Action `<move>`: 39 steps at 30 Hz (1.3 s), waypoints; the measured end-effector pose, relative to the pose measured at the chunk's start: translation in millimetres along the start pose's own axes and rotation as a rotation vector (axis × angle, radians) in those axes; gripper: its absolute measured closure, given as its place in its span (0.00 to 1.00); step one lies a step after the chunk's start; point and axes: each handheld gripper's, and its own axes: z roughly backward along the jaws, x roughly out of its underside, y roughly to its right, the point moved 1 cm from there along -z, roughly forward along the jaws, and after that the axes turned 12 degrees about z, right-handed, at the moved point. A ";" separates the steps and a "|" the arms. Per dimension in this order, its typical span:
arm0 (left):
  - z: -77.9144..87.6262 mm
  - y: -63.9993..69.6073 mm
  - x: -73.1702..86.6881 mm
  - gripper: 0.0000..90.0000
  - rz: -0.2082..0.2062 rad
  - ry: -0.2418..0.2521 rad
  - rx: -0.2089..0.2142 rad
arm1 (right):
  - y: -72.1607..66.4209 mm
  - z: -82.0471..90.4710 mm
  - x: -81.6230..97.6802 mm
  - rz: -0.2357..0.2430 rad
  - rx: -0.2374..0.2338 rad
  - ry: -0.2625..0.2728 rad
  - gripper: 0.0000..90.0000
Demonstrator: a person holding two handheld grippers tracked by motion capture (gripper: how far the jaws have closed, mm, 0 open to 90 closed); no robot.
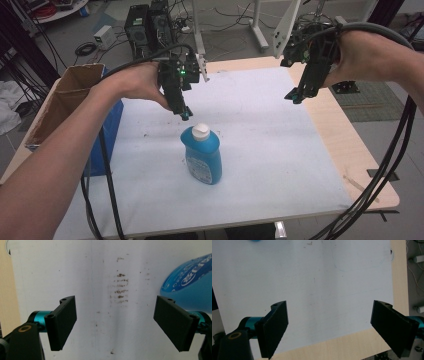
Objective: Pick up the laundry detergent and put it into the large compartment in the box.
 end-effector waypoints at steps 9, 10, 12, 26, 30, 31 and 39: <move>7.3 6.2 16.4 0.21 -0.043 0.001 0.024 | -0.8 -0.7 -0.6 0.003 -0.004 -0.004 0.15; 8.4 8.4 18.6 0.21 -0.061 0.000 0.038 | -0.9 -0.8 -0.7 0.003 -0.005 -0.004 0.15; 8.7 10.5 20.4 0.21 -0.077 0.003 0.053 | -0.8 -1.1 -0.6 0.004 -0.006 -0.004 0.15; 10.9 33.1 29.6 0.21 -0.204 -0.034 0.133 | -0.5 -4.3 -1.2 0.002 -0.013 -0.012 0.15; 12.5 38.4 30.8 0.21 -0.232 -0.032 0.155 | -0.3 -5.3 -1.6 0.007 -0.018 -0.016 0.15; 13.0 39.5 30.8 0.21 -0.242 -0.027 0.162 | -0.5 -5.5 -1.8 0.003 -0.016 -0.017 0.15; 14.5 49.2 26.2 0.21 -0.335 0.009 0.191 | -1.8 -6.5 -3.5 0.011 -0.021 -0.024 0.15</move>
